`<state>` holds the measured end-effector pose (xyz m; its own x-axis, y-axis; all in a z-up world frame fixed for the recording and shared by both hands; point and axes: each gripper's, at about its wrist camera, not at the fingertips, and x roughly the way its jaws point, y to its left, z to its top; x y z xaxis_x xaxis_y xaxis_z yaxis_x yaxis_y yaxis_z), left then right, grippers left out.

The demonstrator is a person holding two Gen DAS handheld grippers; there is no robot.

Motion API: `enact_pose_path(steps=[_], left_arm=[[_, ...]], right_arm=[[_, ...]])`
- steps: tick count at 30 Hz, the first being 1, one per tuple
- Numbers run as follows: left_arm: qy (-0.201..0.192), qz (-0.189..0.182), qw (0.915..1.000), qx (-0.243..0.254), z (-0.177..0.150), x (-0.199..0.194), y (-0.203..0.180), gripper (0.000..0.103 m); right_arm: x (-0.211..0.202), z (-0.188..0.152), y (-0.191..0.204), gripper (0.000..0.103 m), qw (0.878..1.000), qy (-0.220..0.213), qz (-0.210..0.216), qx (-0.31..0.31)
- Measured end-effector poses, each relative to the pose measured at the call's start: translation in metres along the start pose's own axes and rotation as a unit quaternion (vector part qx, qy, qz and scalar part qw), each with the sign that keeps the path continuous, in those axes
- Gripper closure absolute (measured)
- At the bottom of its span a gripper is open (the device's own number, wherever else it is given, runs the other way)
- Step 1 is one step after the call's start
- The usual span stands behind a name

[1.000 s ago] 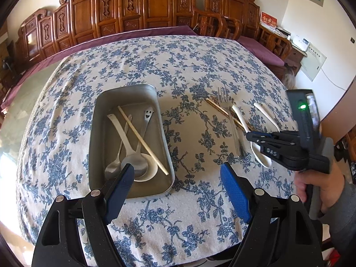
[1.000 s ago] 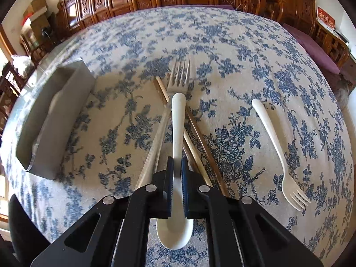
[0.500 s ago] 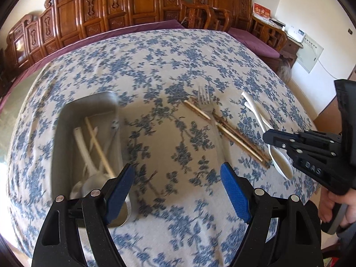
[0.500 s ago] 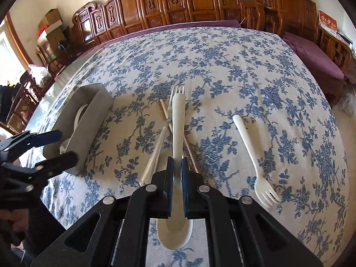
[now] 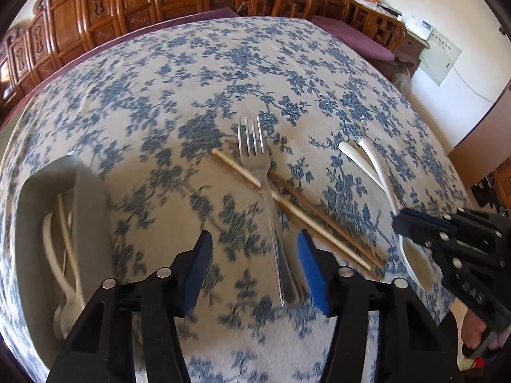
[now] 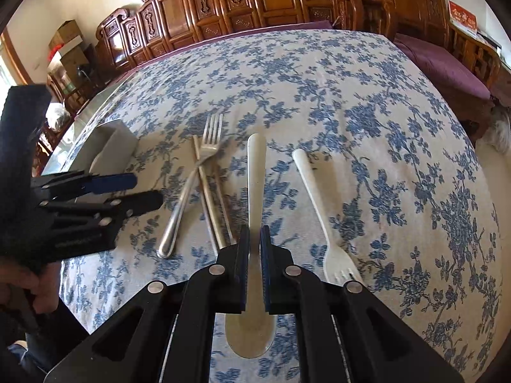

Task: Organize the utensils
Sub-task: 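Reach the left gripper to the pile and grasp the steel fork while the right holds the spoon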

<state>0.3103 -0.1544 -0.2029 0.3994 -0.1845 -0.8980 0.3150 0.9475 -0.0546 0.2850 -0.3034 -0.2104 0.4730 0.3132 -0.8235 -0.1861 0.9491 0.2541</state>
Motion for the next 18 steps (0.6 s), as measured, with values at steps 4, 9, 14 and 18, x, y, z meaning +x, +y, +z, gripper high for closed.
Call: enact_pose_path(steps=[4, 9, 14, 18], left_arm=[[0.017, -0.002, 0.9999, -0.002, 0.01, 0.015, -0.001, 0.066], [0.037, -0.002, 0.9993, -0.005, 0.018, 0.032, -0.001, 0.07], [0.041, -0.004, 0.9991, -0.009, 0.024, 0.04, -0.004, 0.081], [0.039, -0.005, 0.9992, -0.009, 0.025, 0.043, -0.006, 0.094]], right_arm=[[0.0, -0.001, -0.007, 0.095, 1.0, -0.001, 0.002, 0.006], [-0.002, -0.004, -0.011, 0.095, 1.0, -0.002, 0.005, 0.012], [-0.003, -0.006, -0.012, 0.095, 1.0, -0.003, 0.005, 0.014], [-0.003, -0.007, -0.011, 0.095, 1.0, -0.002, 0.003, 0.012]])
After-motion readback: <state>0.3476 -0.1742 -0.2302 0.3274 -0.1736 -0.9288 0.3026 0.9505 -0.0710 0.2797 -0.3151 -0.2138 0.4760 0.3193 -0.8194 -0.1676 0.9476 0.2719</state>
